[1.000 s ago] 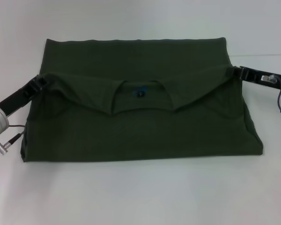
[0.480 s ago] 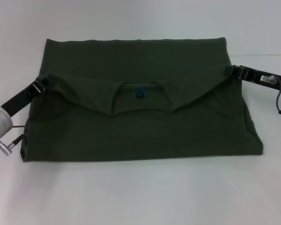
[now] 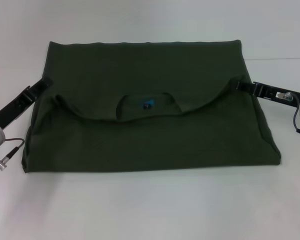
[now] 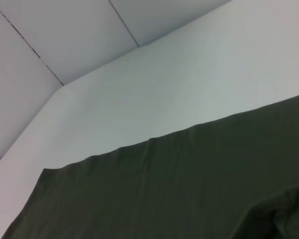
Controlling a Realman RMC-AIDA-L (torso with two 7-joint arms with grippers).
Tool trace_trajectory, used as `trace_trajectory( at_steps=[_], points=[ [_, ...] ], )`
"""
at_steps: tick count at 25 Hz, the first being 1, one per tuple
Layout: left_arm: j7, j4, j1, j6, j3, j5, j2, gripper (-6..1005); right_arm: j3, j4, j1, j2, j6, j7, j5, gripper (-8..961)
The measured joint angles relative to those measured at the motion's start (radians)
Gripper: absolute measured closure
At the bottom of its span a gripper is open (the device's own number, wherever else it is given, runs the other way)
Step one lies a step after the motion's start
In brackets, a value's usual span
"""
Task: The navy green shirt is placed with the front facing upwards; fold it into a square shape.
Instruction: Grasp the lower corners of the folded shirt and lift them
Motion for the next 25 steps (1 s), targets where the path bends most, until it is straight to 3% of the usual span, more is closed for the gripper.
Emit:
trace_trajectory(
  at_steps=[4, 7, 9, 14, 20, 25],
  points=[
    [-0.01, 0.011, 0.011, 0.049, 0.011, 0.0, 0.006, 431, 0.009, -0.009, -0.022, -0.005, -0.039, -0.01, 0.026, 464],
    [-0.056, 0.023, 0.035, 0.144, 0.044, 0.006, 0.032, 329, 0.01, -0.014, -0.059, -0.022, -0.121, -0.04, 0.095, 340],
    [-0.152, 0.048, 0.06, 0.203, 0.091, 0.029, 0.056, 320, 0.01, -0.018, -0.094, -0.038, -0.187, -0.058, 0.144, 257],
    [-0.338, 0.199, 0.121, 0.359, 0.144, 0.177, 0.088, 297, 0.01, -0.024, -0.174, -0.077, -0.328, -0.067, 0.192, 66],
    [-0.301, 0.362, 0.14, 0.538, 0.146, 0.429, 0.133, 282, 0.005, -0.024, -0.227, -0.091, -0.394, -0.078, 0.186, 7],
    [-0.175, 0.39, 0.128, 0.564, 0.169, 0.516, 0.139, 290, 0.003, -0.018, -0.235, -0.085, -0.393, -0.103, 0.184, 6]
  ],
)
